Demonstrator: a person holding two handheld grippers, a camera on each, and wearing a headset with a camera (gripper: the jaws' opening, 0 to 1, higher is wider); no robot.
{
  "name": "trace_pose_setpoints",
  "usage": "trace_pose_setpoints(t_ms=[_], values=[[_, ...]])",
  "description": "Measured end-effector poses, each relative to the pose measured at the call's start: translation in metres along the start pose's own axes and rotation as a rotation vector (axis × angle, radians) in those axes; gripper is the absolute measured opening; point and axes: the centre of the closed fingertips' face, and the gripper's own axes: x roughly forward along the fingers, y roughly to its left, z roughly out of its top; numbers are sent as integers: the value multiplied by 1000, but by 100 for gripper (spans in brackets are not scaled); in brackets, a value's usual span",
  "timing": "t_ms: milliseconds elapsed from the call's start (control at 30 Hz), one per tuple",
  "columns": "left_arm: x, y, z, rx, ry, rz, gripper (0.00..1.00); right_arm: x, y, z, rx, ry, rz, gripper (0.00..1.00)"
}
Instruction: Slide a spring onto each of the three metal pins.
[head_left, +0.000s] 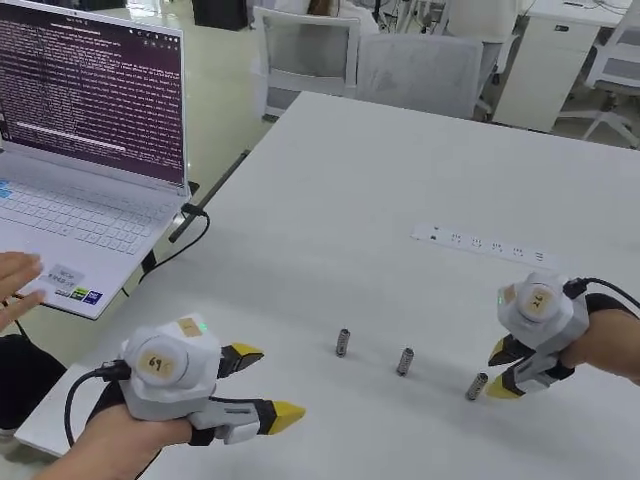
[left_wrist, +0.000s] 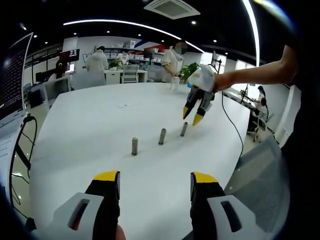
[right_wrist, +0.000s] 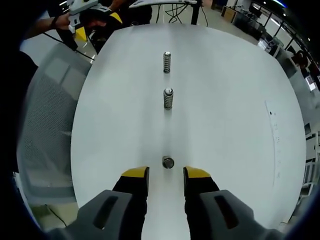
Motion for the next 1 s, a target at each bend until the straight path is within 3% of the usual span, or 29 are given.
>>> trace_pose_setpoints(t_ms=[600,1000], values=[[2,-1,4,7,-1,-2,52,-16,12,-11,231,-189,-69,32],[1,1,5,5,-2,2,52,-34,20,-12,391,-351,-136,36]])
